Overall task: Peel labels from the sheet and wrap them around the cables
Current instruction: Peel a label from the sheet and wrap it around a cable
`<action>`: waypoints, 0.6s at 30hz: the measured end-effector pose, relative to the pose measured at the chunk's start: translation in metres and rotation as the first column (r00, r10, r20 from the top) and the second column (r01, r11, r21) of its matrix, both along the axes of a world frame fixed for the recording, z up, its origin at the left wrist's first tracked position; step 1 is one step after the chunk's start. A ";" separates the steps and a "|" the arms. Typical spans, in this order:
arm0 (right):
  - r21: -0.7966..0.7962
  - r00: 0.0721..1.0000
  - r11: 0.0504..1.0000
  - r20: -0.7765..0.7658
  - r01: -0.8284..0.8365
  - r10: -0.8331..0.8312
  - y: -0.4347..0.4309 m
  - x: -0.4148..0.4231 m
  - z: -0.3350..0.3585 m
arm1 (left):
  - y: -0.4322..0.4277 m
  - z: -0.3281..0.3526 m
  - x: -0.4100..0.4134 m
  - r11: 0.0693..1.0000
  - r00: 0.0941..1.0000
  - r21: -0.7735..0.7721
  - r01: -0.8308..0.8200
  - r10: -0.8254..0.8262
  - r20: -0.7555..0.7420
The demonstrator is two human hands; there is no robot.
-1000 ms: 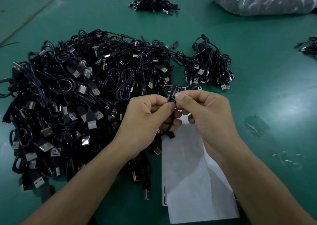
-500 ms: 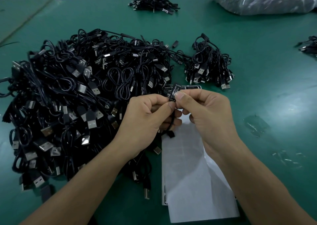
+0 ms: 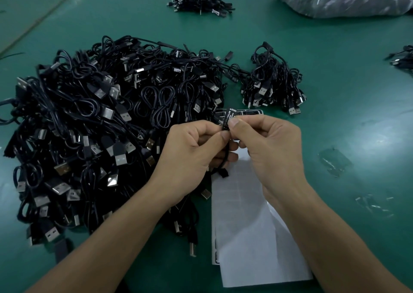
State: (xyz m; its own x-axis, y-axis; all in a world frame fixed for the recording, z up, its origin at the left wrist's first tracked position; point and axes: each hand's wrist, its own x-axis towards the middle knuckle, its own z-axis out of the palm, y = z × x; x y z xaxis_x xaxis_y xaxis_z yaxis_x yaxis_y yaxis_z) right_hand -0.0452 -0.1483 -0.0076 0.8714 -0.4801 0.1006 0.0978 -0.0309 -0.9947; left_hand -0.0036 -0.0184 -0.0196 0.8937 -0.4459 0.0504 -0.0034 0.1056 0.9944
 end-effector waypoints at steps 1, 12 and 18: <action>-0.002 1.000 1.000 0.001 0.003 -0.003 0.000 0.000 -0.001 | 0.000 0.000 0.000 1.000 1.000 -0.001 0.001 -0.001 0.000; -0.076 0.999 0.996 0.028 0.037 -0.035 -0.002 0.002 -0.005 | 0.000 0.001 -0.001 1.000 1.000 0.003 0.004 -0.004 -0.004; -0.085 0.999 0.996 0.040 0.039 -0.036 -0.006 0.000 -0.004 | 0.002 0.002 -0.001 1.000 1.000 0.013 0.005 -0.005 0.018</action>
